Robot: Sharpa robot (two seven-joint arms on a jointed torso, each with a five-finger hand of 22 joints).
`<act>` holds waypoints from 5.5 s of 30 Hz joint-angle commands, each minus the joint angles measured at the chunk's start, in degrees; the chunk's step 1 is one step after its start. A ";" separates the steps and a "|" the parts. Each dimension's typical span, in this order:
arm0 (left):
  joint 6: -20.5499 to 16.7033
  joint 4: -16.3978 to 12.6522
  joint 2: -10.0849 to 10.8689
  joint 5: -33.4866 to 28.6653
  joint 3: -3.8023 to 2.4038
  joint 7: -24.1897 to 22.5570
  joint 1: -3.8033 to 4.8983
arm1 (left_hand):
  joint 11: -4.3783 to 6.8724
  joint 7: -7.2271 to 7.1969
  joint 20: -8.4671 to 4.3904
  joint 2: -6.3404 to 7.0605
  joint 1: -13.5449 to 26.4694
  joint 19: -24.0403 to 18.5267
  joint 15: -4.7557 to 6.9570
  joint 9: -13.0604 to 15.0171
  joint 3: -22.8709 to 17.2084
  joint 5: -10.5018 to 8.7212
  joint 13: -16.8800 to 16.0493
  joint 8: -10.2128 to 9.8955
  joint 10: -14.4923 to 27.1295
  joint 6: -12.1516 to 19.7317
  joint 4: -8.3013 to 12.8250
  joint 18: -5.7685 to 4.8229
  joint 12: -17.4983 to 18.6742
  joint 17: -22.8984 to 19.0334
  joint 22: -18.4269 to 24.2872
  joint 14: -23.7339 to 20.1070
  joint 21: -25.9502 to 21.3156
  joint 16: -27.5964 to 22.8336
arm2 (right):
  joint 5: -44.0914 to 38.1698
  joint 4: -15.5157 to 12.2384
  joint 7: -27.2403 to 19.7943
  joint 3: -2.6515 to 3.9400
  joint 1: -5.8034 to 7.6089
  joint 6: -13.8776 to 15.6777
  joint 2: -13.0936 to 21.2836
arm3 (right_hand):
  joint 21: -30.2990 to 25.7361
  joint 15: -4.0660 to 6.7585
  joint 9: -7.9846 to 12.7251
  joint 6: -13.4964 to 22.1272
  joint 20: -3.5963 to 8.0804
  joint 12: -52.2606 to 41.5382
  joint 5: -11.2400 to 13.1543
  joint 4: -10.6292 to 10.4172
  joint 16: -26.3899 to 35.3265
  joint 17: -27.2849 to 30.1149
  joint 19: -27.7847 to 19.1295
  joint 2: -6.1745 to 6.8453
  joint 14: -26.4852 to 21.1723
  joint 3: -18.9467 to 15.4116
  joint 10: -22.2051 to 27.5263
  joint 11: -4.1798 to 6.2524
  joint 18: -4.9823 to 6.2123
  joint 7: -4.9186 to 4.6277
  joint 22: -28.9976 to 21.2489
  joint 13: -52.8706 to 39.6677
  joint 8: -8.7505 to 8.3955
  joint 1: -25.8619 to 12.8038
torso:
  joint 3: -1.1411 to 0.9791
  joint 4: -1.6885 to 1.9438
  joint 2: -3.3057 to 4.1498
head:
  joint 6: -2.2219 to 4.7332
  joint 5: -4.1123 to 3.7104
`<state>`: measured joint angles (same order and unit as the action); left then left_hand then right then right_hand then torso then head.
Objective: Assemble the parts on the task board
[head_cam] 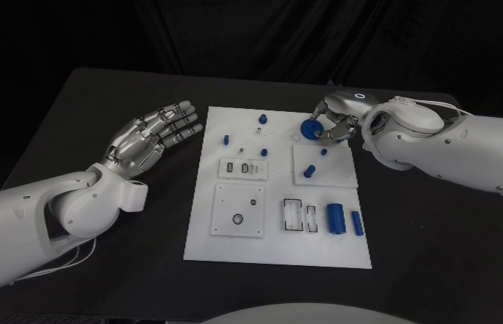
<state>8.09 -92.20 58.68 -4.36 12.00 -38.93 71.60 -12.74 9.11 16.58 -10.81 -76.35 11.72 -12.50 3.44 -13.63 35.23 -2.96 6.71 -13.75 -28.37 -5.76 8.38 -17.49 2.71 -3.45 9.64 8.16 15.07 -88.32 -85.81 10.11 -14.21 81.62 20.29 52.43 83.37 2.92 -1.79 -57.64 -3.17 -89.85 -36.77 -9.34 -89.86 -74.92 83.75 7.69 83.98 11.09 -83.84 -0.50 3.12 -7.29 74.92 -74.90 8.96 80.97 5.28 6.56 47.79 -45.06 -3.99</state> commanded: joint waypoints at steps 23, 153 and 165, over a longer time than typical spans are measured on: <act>1.00 0.34 -0.80 -0.04 0.08 -9.80 0.08 | -0.54 1.03 0.12 -0.03 0.50 0.26 -0.45 0.06 -0.43 0.26 -0.06 0.17 -0.11 -0.16 0.00 -0.60 -0.37 0.07 -0.07 0.02 0.27 0.38 | -1.24 -1.85 -2.23 0.12 3.08 2.04 -8.02 | 1.18 0.55 -17.13 -1.55 0.24 -0.15 0.30 -1.08 -0.14 -15.08 1.42 -0.31 6.02 1.00 -6.16 0.43 -1.07 3.06 9.06 -15.10 7.10 -2.53 | 0.05 0.25 0.00 | 0.45 -0.32; 1.75 0.85 -1.02 -0.75 0.12 -9.09 0.06 | -0.74 1.25 0.11 0.04 0.81 0.30 -0.65 0.06 -1.14 0.17 -0.08 0.20 -0.17 -0.18 0.00 -0.85 -0.53 0.05 -0.09 -0.10 0.33 0.57 | 2.37 -5.41 -6.12 -0.12 -2.82 12.55 12.40 | -2.43 0.66 -7.29 7.55 0.31 -0.15 26.21 -3.96 0.46 -14.35 0.16 0.38 5.79 0.18 -6.16 0.60 -0.37 2.11 8.28 -15.10 -5.29 -2.78 | -0.04 -0.04 0.04 | -0.21 -1.17; 1.80 0.84 -0.80 -0.75 0.12 -9.03 0.05 | -0.74 1.25 0.11 0.04 0.81 0.30 -0.65 0.06 -1.14 0.17 -0.08 0.20 -0.17 -0.18 0.00 -0.85 -0.53 0.05 -0.09 -0.10 0.33 0.57 | 2.52 -4.88 -6.63 -0.13 -4.10 12.73 12.85 | -2.82 0.75 -6.48 7.50 0.41 -0.15 29.05 -6.39 0.71 -14.07 0.00 1.01 5.71 -1.68 -6.16 0.68 -0.29 2.17 8.22 -15.10 -4.92 -2.56 | -0.01 0.06 0.07 | -0.39 -1.58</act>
<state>8.89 -91.29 57.91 -4.99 12.15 -38.95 71.60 -12.92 9.11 16.58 -10.59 -76.12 11.72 -12.70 3.43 -14.49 35.23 -2.95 6.71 -13.94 -28.37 -5.85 8.39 -17.69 2.70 -3.45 9.43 8.16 15.30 -86.00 -90.74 4.04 -14.36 77.68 31.61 65.22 80.90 3.28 -8.35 -50.36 -2.98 -89.84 -7.90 -15.34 -89.42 -74.91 83.75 8.44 84.01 9.48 -84.04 -0.30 3.12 -5.14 74.90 -74.95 3.97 78.13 5.28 6.61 47.83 -45.47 -5.55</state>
